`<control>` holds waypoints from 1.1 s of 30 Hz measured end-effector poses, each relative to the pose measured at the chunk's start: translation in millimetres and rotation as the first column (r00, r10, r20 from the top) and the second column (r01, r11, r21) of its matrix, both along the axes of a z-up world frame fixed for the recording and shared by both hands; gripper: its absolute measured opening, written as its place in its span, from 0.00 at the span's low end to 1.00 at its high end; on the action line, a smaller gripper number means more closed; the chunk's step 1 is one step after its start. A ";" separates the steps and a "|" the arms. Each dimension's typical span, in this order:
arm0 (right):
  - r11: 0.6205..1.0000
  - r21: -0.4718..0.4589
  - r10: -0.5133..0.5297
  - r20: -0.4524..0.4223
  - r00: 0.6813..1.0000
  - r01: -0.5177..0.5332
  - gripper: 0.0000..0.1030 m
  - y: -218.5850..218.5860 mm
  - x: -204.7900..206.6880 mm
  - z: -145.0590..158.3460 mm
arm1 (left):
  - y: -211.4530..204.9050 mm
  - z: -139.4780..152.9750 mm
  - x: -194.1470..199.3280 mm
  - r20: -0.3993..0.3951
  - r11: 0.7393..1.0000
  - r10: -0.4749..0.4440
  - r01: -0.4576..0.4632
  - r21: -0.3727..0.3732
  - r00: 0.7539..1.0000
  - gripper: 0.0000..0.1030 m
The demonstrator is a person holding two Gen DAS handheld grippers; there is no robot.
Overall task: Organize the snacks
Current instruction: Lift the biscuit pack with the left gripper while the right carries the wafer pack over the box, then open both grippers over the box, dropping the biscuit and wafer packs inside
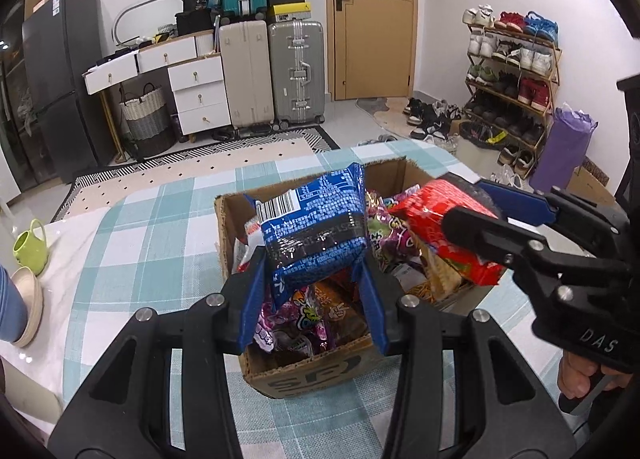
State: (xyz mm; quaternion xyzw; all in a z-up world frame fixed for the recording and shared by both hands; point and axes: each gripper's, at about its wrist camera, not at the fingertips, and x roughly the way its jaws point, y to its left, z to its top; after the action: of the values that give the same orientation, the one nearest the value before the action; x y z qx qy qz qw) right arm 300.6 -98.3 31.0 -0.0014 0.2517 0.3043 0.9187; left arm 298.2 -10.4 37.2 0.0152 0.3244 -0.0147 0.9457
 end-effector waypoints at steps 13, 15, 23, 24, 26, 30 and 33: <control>1.000 0.002 0.009 -0.039 0.999 -0.009 0.43 9.1 27.4 -15.7 | -3.6 -26.0 24.5 -0.056 1.000 -0.027 0.026 -0.016 0.998 0.39; 1.000 -0.006 0.010 -0.048 0.999 -0.011 0.43 12.0 29.2 -18.4 | -1.8 -27.1 28.4 -0.060 0.999 -0.030 0.028 -0.027 0.998 0.40; 1.000 -0.014 0.026 -0.064 0.998 -0.027 0.45 11.4 31.0 -21.7 | -0.6 -30.4 30.3 -0.072 0.999 -0.033 0.030 -0.036 0.997 0.40; 0.999 -0.021 0.026 -0.058 0.998 -0.027 0.49 10.6 29.8 -21.2 | 1.3 -29.8 28.8 -0.073 0.999 -0.031 0.028 -0.042 0.997 0.40; 0.999 -0.034 0.004 -0.040 0.999 -0.005 0.69 6.3 26.9 -18.8 | 2.1 -30.7 27.6 -0.076 0.999 -0.028 0.025 -0.041 0.997 0.43; 0.998 -0.045 -0.039 0.020 0.999 0.039 0.90 -7.0 16.0 -14.2 | 6.2 -30.0 19.3 -0.062 1.000 0.015 -0.016 -0.013 0.998 0.56; 0.997 -0.068 -0.035 0.019 0.999 0.036 0.97 -12.1 11.3 -15.2 | 10.3 -29.3 15.1 -0.052 0.999 0.021 -0.023 -0.031 0.998 0.64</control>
State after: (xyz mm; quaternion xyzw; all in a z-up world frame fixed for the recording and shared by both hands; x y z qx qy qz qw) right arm 311.9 -110.5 15.9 -0.0310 0.2538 0.2792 0.9256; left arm 313.3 -0.1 8.0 -0.0035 0.3488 -0.0099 0.9371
